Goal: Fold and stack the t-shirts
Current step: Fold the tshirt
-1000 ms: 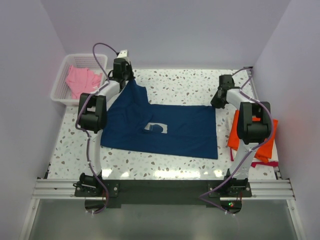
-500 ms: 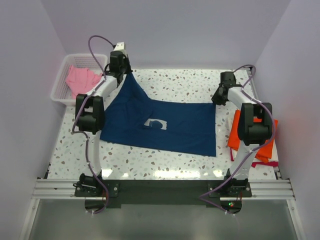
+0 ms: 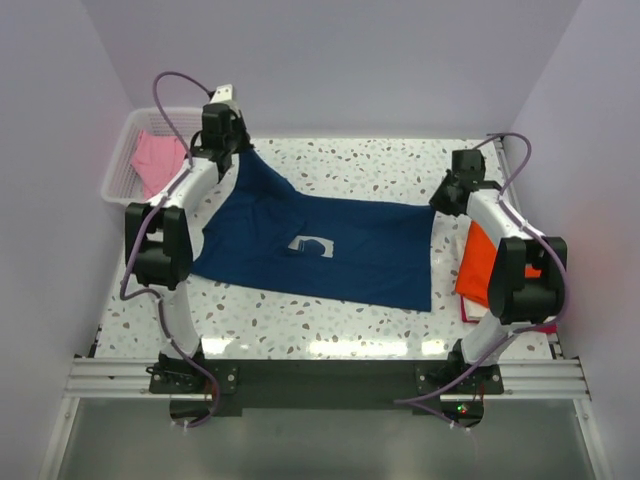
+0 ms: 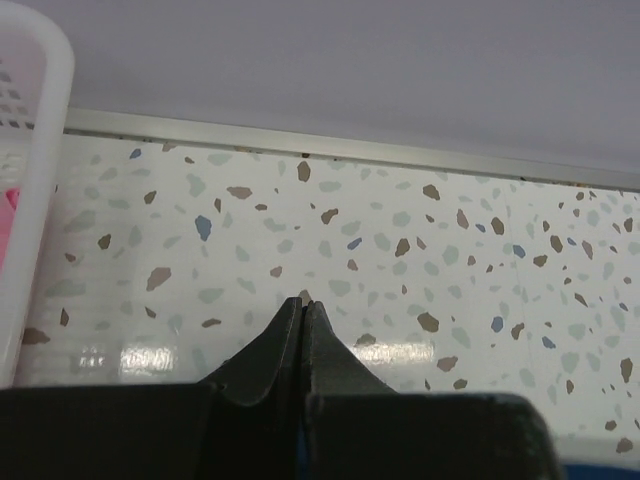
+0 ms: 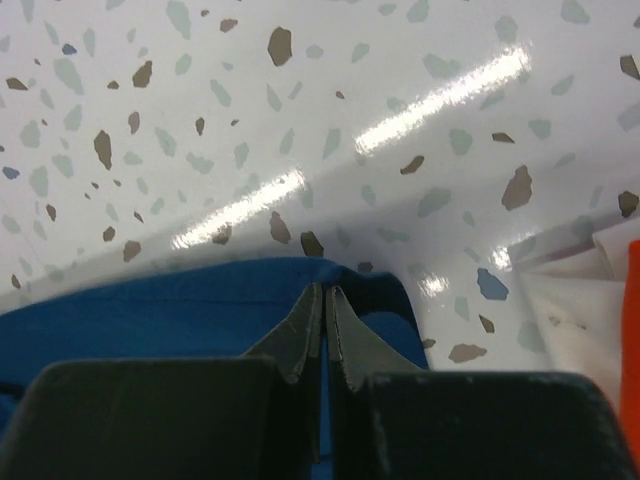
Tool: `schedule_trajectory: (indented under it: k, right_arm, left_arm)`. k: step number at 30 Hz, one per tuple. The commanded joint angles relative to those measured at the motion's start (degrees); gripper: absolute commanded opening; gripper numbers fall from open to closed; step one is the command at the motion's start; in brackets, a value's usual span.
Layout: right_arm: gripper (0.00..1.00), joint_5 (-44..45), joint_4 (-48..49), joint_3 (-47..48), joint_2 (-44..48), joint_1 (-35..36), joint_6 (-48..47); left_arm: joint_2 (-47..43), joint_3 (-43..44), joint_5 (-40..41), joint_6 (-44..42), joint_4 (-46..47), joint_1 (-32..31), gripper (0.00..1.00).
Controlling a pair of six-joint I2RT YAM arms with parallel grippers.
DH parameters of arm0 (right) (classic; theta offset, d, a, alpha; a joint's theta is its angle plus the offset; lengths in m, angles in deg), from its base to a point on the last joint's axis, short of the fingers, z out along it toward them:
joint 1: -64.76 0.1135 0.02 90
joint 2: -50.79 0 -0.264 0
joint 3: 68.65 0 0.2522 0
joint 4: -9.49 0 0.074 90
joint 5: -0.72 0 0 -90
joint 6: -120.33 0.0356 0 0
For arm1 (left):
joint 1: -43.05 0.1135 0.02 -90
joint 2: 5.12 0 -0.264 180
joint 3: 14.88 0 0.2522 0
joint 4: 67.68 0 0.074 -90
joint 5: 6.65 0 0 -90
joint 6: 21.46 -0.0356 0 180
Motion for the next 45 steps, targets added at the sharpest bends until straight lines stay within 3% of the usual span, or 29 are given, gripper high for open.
schedule_trajectory:
  k: [1,15,28,45]
  right_arm:
    - [0.00,-0.6,1.3,-3.5,4.7,-0.4,0.6]
    - [0.00,-1.1,1.4,-15.0,15.3,-0.4,1.1]
    - [0.00,-2.0,2.6,-21.5,19.0,-0.4,1.5]
    - [0.00,-2.9,4.5,-26.9,20.4,-0.4,2.5]
  left_arm:
    - [-7.7,-4.6,-0.6,1.3,1.5,0.9,0.00]
    - [-26.3,-28.3,1.6,8.7,-2.4,1.5,0.00]
    - [-39.4,-38.8,6.1,14.5,-8.6,2.4,0.00]
    - [-44.1,-47.8,6.2,17.0,-10.7,5.6,0.00]
